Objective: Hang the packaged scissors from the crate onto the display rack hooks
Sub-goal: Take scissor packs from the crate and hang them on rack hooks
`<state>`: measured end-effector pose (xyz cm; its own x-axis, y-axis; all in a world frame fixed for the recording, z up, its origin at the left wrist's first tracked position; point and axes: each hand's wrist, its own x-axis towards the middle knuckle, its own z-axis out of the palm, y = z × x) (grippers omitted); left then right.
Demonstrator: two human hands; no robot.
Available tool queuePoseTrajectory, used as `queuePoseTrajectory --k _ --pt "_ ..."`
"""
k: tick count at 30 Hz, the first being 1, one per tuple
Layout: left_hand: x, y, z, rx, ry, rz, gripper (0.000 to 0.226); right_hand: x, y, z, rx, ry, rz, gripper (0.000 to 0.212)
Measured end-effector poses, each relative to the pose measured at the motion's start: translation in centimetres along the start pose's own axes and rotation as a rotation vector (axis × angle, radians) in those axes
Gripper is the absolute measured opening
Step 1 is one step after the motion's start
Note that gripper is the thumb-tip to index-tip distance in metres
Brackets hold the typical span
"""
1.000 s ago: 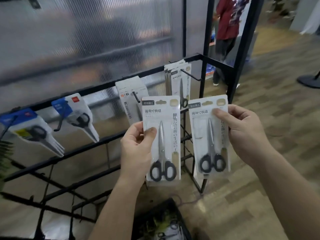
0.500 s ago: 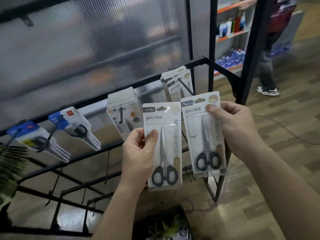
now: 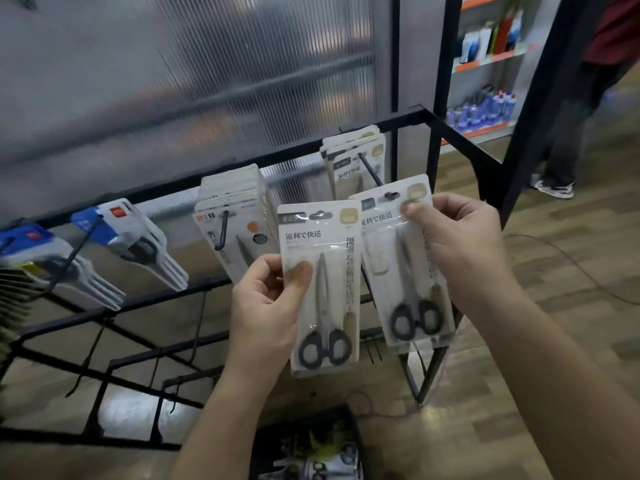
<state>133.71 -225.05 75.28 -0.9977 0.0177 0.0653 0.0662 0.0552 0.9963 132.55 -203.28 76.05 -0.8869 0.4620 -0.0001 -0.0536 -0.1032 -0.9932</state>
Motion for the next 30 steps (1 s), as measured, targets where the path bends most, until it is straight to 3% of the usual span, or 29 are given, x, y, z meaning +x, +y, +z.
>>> queuePoseTrajectory --k 19,23,30 --pt "-0.1 -1.0 1.1 -0.091 0.080 0.019 0.015 0.5 0.7 -0.1 -0.001 -0.022 -0.069 0.030" --pt "-0.4 -1.1 1.1 -0.102 0.084 0.021 0.017 1.1 1.2 0.1 -0.017 -0.011 -0.071 0.042" --pt "-0.4 -1.9 1.6 -0.122 0.076 -0.030 0.019 4.0 1.9 1.8 -0.052 -0.059 -0.037 0.037"
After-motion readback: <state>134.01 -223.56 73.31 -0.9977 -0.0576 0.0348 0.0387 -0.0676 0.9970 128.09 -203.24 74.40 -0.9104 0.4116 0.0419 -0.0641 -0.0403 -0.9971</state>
